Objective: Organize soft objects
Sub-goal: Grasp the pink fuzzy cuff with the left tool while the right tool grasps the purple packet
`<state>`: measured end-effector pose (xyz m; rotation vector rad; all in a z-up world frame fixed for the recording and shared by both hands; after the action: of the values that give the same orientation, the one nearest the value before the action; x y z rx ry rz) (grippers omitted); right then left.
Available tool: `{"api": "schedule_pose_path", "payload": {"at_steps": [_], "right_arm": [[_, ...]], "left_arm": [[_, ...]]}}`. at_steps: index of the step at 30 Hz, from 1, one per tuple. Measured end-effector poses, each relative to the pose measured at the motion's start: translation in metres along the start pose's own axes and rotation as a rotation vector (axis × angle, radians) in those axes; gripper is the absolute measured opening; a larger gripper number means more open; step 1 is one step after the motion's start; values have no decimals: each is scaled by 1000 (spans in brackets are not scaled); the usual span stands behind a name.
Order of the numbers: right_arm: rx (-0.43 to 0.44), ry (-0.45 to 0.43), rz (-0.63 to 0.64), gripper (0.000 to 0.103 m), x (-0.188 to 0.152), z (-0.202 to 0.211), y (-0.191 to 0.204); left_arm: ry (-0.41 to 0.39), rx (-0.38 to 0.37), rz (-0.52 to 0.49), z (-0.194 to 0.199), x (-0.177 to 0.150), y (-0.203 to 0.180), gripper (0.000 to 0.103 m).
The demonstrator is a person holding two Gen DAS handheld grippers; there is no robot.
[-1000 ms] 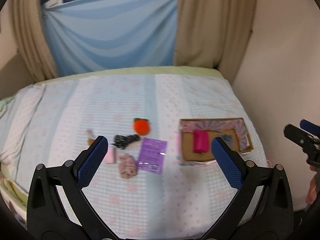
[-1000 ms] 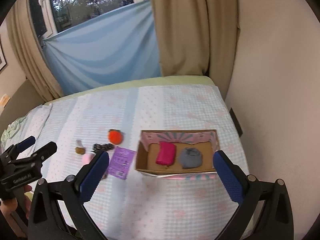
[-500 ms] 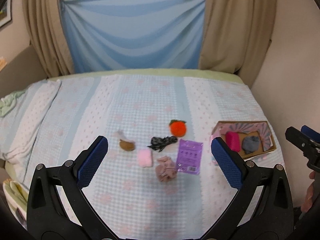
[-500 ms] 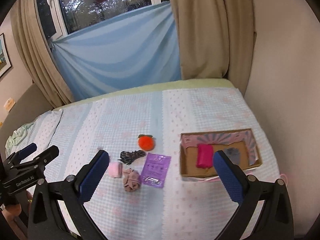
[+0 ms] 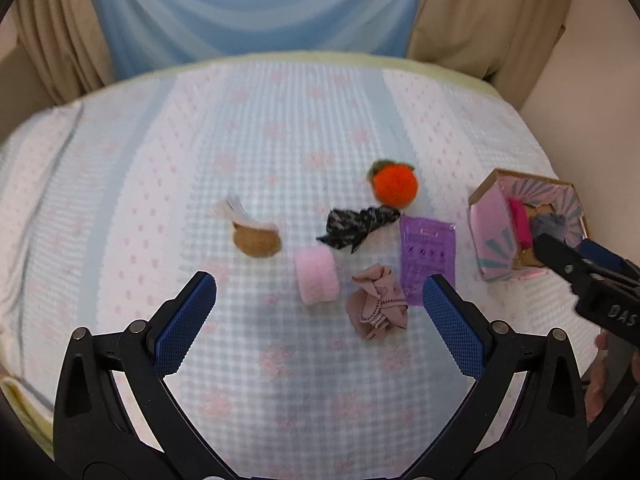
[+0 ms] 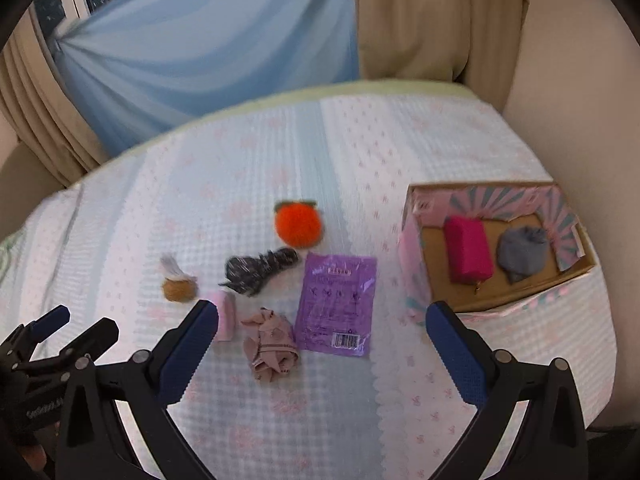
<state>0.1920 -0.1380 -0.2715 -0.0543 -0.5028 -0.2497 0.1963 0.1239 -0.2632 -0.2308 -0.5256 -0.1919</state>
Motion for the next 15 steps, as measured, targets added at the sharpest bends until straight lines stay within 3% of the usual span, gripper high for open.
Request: {"api": "schedule_pose_path", "payload": {"at_steps": [8, 15], "right_arm": [[-25, 151, -17, 103, -18, -120, 6], [-59, 240, -14, 103, -38, -201, 12]], "left_arm": [[92, -20, 61, -106, -19, 12, 103], [159, -27, 85, -185, -34, 21, 102]]}}
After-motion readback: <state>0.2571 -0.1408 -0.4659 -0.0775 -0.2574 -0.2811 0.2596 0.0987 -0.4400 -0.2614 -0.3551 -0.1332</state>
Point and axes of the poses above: each gripper's, at about its wrist camera, not at the fingertips, and z roughly against the way its jaws point, y to its left, x to its top, the point moved 3 cm from there along -z, roughly the way its jaws point, and after that the axes turned 7 degrees about -x, right-handed, at the moved point
